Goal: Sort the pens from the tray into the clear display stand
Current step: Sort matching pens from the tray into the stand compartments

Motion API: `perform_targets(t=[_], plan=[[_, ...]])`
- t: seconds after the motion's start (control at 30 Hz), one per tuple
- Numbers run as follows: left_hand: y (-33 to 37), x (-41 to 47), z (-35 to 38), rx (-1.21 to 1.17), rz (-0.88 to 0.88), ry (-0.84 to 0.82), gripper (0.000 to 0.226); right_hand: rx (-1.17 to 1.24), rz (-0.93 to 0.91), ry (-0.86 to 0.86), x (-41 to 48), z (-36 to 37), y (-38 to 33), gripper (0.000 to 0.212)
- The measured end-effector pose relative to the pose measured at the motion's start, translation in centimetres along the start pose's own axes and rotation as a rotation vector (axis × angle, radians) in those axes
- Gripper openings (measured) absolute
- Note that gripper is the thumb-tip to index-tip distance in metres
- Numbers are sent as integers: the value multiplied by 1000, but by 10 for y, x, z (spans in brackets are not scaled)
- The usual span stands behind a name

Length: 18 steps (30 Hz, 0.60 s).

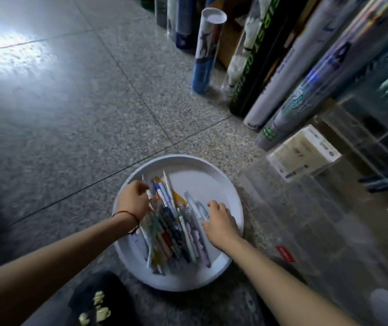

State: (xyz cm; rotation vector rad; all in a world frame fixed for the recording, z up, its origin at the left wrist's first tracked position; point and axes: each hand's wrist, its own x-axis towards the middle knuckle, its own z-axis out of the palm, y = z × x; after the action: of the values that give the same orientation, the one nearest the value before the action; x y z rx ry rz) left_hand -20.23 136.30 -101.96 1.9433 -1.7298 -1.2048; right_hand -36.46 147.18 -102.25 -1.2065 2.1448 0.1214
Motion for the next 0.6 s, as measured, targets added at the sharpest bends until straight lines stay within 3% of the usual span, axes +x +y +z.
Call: perform_targets(t=[0.1, 0.37, 0.43, 0.5, 0.6], plan=[[-3, 1, 4, 19, -12, 29, 31, -32, 105, 30, 5, 15, -2, 41], [24, -13, 23, 22, 48, -11, 28, 97, 49, -82, 7, 15, -10, 28], [35, -17, 26, -17, 13, -154, 31, 340, -20, -103, 3, -1, -13, 19], [52, -22, 30, -255, -107, -405, 35, 560, -83, -138, -7, -29, -16, 27], [86, -34, 28, -682, -254, -620, 27, 601, -169, -145, -22, -72, -15, 15]])
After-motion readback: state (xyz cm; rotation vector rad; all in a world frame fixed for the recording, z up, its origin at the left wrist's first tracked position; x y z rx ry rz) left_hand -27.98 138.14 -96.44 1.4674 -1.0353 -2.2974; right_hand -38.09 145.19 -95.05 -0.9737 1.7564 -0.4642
